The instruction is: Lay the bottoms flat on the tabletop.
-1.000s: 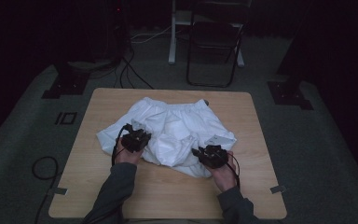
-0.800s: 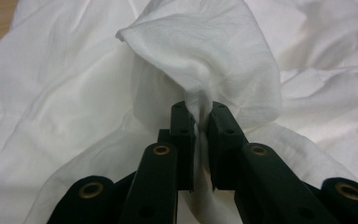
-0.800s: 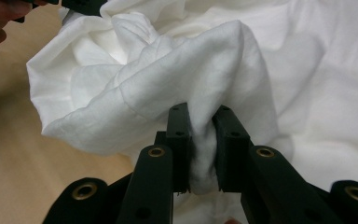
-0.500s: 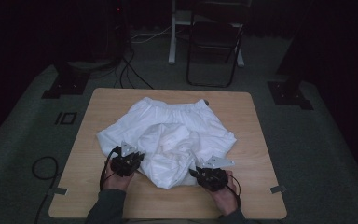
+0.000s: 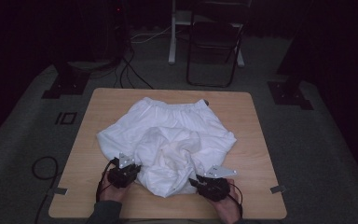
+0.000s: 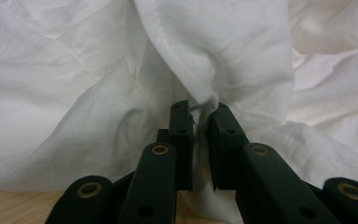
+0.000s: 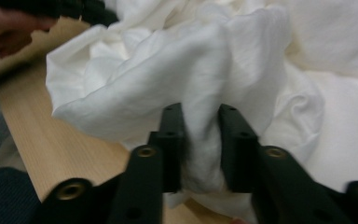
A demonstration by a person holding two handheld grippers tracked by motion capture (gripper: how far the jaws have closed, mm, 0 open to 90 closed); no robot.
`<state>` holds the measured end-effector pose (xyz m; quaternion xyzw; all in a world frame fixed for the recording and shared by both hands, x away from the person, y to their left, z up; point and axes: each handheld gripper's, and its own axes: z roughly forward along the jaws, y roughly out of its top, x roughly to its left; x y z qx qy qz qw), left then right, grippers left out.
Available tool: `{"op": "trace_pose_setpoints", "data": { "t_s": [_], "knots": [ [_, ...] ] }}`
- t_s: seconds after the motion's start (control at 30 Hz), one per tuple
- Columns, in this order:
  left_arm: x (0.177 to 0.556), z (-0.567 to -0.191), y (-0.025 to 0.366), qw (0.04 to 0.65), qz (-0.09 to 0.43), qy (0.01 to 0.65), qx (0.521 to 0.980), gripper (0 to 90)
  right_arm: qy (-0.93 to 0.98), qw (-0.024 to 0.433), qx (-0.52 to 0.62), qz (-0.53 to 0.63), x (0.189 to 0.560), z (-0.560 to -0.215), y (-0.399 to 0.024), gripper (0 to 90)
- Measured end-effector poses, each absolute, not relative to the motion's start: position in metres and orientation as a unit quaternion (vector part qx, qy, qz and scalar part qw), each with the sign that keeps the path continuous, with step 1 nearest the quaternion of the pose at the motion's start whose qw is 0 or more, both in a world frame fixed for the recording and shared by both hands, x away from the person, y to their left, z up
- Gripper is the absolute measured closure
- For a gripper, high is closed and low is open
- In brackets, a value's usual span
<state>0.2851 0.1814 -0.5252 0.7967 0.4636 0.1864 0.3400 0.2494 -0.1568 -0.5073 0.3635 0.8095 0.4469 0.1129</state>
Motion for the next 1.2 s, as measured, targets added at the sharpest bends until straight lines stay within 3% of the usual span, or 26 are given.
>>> {"op": "trace_pose_setpoints", "data": {
  "t_s": [0.1,0.47,0.73,0.83,0.93,1.0,1.03,1.07,1.1,1.13,1.2],
  "knots": [
    [0.285,-0.526,0.183,0.339,0.188,0.463,0.797,80.8,0.800,0.129,0.368,0.456,0.252,-0.498,-0.165,61.8],
    [0.285,-0.530,0.182,0.335,0.191,0.462,0.799,80.7,0.773,0.166,0.406,0.459,0.293,-0.480,-0.176,53.7],
    [0.283,-0.532,0.183,0.335,0.191,0.461,0.799,80.7,0.767,0.170,0.451,0.423,0.358,-0.489,-0.141,28.9],
    [0.281,-0.533,0.183,0.337,0.191,0.463,0.797,80.7,0.773,0.165,0.460,0.404,0.375,-0.497,-0.129,25.9],
    [0.280,-0.534,0.184,0.337,0.191,0.463,0.797,80.7,0.778,0.152,0.465,0.395,0.383,-0.504,-0.122,27.6],
    [0.280,-0.535,0.184,0.340,0.191,0.464,0.796,80.7,0.786,0.141,0.465,0.381,0.387,-0.513,-0.113,36.6],
    [0.280,-0.535,0.184,0.340,0.191,0.464,0.796,80.7,0.786,0.141,0.465,0.381,0.387,-0.513,-0.113,36.6],
    [0.280,-0.535,0.184,0.340,0.191,0.464,0.796,80.7,0.792,0.135,0.467,0.370,0.387,-0.519,-0.111,47.0],
    [0.280,-0.535,0.184,0.339,0.192,0.463,0.796,80.8,0.795,0.134,0.465,0.366,0.387,-0.521,-0.111,52.5],
    [0.280,-0.535,0.184,0.339,0.194,0.463,0.796,80.8,0.795,0.134,0.465,0.366,0.387,-0.521,-0.111,52.5],
    [0.279,-0.535,0.184,0.340,0.194,0.462,0.796,80.8,0.798,0.131,0.463,0.363,0.383,-0.524,-0.118,65.1]
  ]
}}
